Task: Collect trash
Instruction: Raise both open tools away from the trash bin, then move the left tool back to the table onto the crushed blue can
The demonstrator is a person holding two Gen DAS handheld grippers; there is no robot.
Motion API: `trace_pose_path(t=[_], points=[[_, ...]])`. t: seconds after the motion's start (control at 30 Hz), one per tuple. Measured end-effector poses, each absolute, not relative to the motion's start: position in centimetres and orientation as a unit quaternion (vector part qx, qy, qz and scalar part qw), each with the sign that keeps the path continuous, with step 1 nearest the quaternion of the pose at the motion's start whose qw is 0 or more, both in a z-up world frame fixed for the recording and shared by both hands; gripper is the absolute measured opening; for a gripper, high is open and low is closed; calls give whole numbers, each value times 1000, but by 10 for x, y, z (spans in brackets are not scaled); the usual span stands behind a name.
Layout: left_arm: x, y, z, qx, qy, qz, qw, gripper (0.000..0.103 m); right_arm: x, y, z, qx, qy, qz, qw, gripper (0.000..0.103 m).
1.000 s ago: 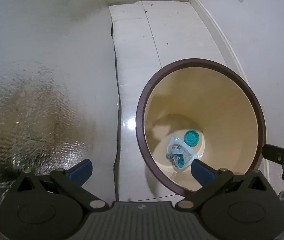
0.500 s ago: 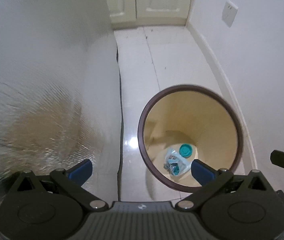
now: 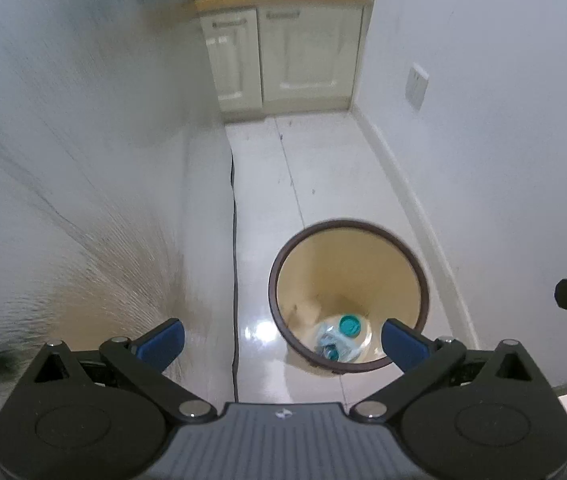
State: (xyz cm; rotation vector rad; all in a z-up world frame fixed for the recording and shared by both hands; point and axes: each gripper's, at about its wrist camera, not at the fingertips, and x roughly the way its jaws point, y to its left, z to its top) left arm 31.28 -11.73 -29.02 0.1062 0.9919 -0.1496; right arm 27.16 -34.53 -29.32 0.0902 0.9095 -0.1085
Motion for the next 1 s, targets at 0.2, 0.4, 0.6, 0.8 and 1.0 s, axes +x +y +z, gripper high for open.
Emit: trace_pose_path(t=[0.2,0.4,0.6,0.8,1.0], points=[[280,-120,-234,42,421,-85,902,103,234,-349,-241,55,381,-51,922,103],[252,-126,-181,34,369,-100,923,103,203,-349,-192,55,329,-59,941,103],[222,-126,-128,26,318,-104,942,103,177,-343,-142,44,280,-56,957,103],[194,-125,-80,27,276,-107,955,103,153,-331,-101,39,235,-49,970,103],[166,-109,-35,30,232,-102,967,103,140,-315,-65,38,198,-36,979,103]])
